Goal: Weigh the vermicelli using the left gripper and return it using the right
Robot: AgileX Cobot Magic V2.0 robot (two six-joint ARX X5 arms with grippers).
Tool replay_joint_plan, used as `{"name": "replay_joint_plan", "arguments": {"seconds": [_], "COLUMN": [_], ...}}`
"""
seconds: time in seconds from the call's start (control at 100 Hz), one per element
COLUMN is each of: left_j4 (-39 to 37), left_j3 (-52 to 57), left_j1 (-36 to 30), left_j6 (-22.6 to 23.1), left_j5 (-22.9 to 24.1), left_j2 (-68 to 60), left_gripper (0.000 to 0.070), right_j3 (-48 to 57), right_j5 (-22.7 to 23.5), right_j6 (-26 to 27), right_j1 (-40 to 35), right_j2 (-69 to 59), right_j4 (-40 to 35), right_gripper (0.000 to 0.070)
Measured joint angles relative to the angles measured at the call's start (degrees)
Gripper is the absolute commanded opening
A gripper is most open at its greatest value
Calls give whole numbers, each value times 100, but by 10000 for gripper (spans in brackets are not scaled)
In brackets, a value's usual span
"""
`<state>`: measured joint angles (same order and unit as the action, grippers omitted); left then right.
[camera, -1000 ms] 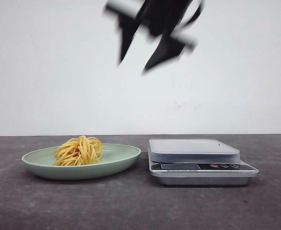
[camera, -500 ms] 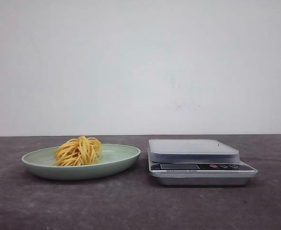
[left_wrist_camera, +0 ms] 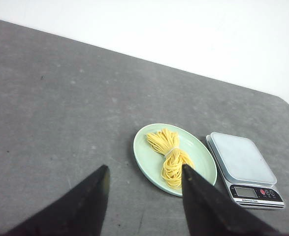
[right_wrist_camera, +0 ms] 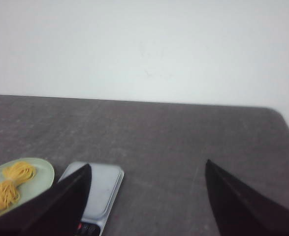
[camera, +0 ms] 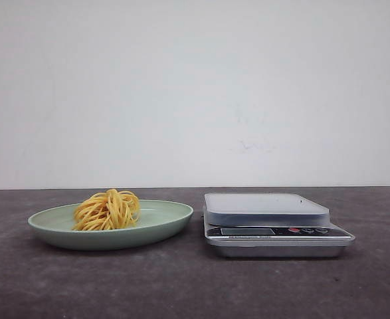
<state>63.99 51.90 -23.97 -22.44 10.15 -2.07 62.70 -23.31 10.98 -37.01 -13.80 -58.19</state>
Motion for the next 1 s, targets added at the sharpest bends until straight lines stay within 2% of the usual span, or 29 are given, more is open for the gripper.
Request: {"name": "replay_joint_plan", "arguments": {"seconds": [0.16,0.33,0.42,0.48,0.51,0.54,0.57,0.59,0.64,0.67,1.0], "left_j4": [-7,0,0,2,0,0,0,0,2,2,-31], "left_j3": [-81,-144,-144,-144,-144,-144,-144,-144,-144,-144,-144], "left_j1": [0,0,0,0,0,0,0,0,0,0,0], "left_j6": [0,0,9,37,48,66,76,83,101,122,153], "left_j5": [2,17,44,55,70,101,125,136,149,151,149], "left_j2": [0,0,0,0,0,0,0,0,0,0,0], "left_gripper": [273,273,273,273,271,264,244,201,0,16,11], "right_j3": [-1075,-2057,-2424,-2590,-2651,-2695,-2730,-2736,-2741,-2741,-2741], "right_j5": [734,1460,1681,1764,1773,1775,1775,1777,1775,1775,1875], "right_j6": [87,332,496,592,623,654,695,708,728,728,750], "right_j1": [245,372,372,369,372,372,372,372,372,372,372], "right_j2": [658,793,793,793,793,793,793,793,793,793,793], "right_j4": [728,1386,1738,1943,2015,2079,2127,2129,2129,2142,2138], "right_gripper": [466,461,424,369,316,217,81,0,9,9,9]}}
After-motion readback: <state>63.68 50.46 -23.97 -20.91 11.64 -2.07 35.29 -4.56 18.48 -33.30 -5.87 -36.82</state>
